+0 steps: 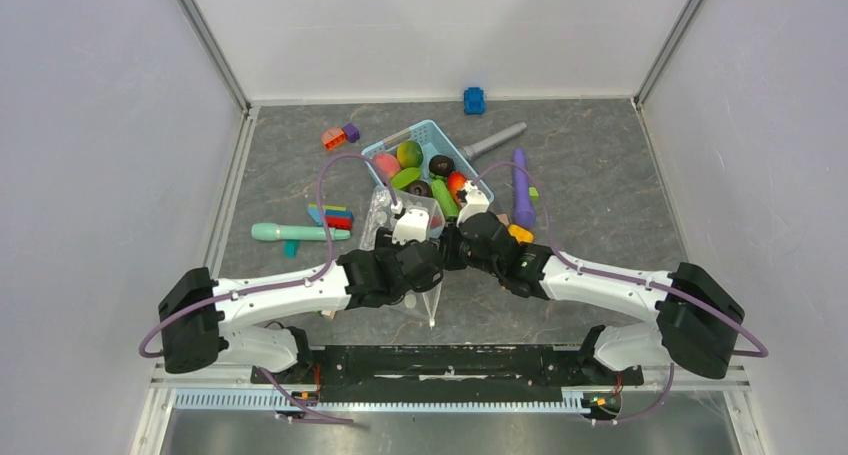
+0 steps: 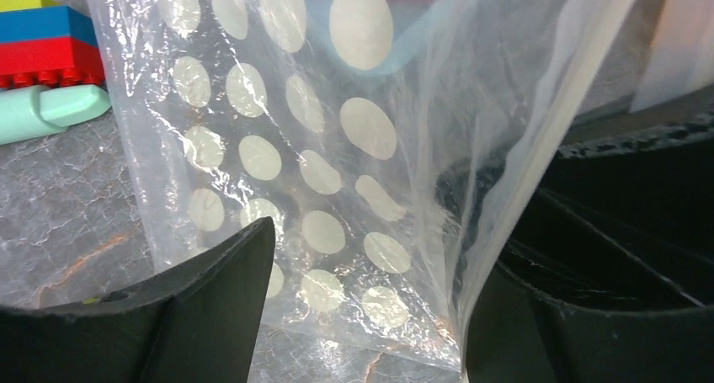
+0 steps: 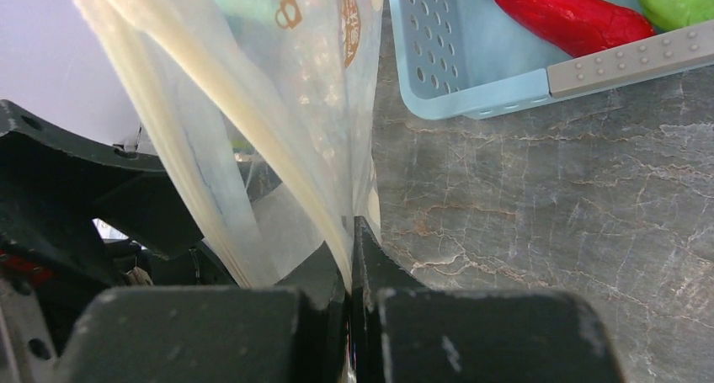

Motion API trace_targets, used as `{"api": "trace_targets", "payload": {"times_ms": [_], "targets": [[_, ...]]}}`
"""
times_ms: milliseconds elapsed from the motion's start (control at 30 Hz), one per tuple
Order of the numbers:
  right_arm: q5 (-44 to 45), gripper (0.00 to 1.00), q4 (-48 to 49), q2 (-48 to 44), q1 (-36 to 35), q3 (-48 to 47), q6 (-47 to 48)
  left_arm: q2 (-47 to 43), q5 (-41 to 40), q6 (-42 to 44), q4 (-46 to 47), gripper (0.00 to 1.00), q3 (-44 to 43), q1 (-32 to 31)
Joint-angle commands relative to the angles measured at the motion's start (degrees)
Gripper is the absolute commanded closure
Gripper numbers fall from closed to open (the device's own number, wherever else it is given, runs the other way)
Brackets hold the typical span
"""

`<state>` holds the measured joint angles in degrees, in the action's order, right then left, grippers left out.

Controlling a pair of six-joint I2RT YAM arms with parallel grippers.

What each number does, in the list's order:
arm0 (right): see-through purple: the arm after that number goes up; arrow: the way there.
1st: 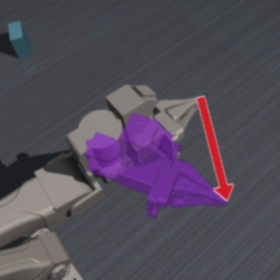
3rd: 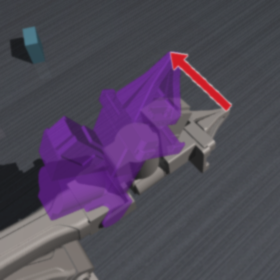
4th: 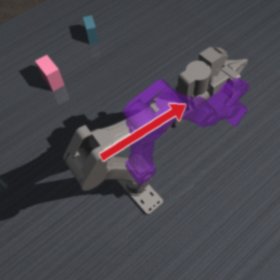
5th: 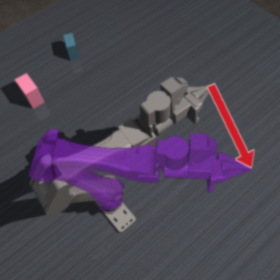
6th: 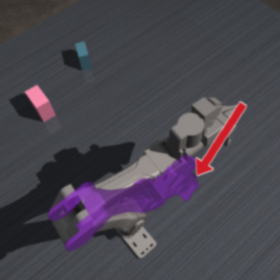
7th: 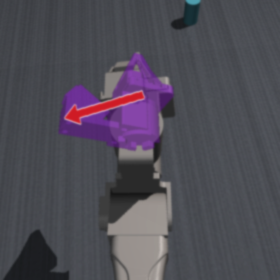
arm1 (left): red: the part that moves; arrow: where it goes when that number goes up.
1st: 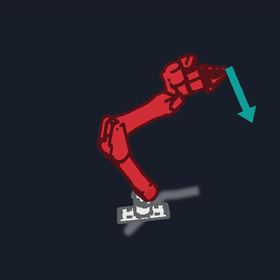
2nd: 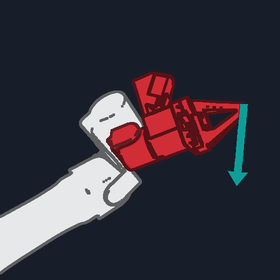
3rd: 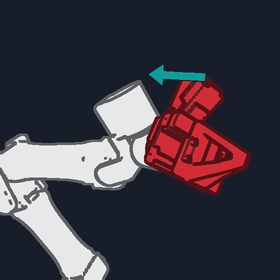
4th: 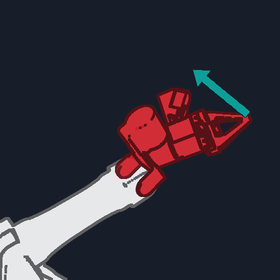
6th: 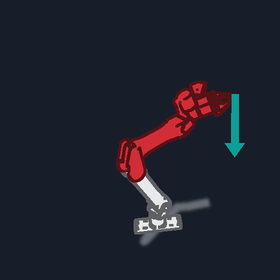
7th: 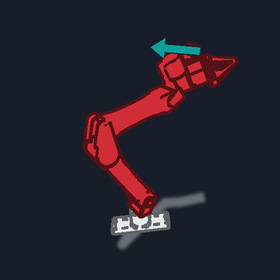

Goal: Place the food in the zip-top bag and seal the zipper
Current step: Open the zipper of the food storage bag at the center of the board.

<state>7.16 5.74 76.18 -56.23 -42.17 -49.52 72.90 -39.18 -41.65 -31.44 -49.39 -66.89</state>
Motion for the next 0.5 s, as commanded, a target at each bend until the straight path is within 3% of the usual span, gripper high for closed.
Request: {"api": "trace_targets", "payload": {"times_ms": [0, 267, 467], "targets": [[-1.0, 1.0, 2.3, -2.56, -0.03, 0.34, -0.45, 1.03, -4.78, -2.56, -0.99, 0.21, -2.3, -0.55], [-2.5, 1.0, 2.25, -2.43, -0.03, 0.07, -0.44, 2.36, -5.48, -2.7, -0.99, 0.33, -3.25, -0.64], [-1.75, 1.0, 1.48, -1.8, 0.11, -0.1, 0.52, -0.28, -5.49, -1.18, -2.38, 0.6, -3.52, -0.73]]}}
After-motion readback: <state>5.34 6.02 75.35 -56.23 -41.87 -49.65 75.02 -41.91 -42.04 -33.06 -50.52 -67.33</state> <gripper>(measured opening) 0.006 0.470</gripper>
